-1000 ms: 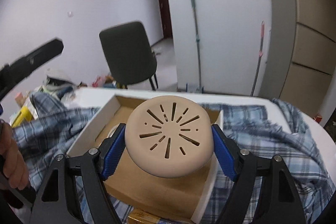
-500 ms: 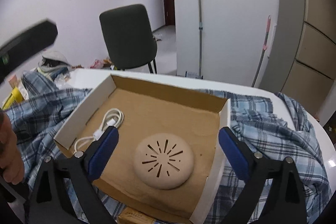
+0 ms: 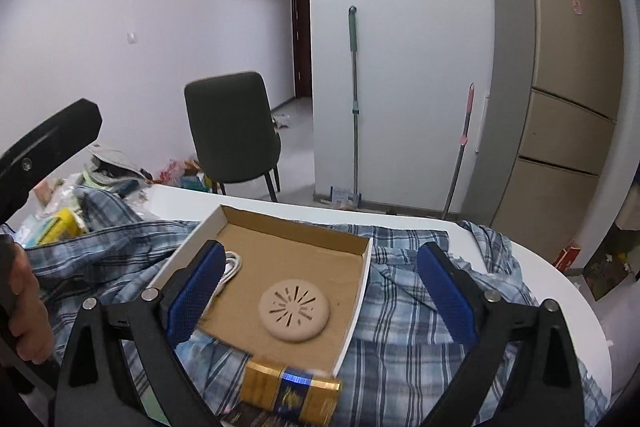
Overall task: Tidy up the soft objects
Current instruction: 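Lower the white cable into the box and open the left gripper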
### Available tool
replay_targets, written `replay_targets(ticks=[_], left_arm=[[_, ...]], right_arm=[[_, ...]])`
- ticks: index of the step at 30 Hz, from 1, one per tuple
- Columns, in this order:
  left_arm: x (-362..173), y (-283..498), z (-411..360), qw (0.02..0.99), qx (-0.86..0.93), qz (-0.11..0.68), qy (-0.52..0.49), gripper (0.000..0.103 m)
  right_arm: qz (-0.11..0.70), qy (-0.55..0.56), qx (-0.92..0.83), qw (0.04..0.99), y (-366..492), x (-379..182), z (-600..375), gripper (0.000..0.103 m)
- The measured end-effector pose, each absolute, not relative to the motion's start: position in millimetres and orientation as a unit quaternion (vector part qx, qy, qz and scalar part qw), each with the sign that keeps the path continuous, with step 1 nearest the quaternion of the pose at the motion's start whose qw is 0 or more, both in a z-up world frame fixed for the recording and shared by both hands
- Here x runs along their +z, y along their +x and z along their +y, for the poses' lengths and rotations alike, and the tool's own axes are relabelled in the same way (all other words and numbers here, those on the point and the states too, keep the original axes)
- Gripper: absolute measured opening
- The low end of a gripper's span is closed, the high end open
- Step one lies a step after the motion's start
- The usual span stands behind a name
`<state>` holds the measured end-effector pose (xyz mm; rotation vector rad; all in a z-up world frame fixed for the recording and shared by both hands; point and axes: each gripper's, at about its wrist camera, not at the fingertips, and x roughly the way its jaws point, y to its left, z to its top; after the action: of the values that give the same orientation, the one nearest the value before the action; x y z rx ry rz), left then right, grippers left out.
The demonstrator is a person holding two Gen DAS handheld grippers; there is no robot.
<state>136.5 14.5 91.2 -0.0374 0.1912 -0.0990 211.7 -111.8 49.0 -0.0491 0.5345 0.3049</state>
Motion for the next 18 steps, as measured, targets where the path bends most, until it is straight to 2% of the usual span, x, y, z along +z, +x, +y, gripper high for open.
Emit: replay_targets(ticks=[11, 18], left_arm=[[86.3, 33.3, 10.6, 0.996, -0.050, 0.078, -0.015, 0.102], [44.1, 19.1, 28.3, 0.993, -0.061, 0.091, -0.045, 0.102]], right_arm=[[0.270, 0.014, 0.146, 0.952, 147.7, 43.7, -127.3, 0.096], [0.295, 0.024, 0.092, 0.951, 140.3, 22.5, -127.0, 0.096]])
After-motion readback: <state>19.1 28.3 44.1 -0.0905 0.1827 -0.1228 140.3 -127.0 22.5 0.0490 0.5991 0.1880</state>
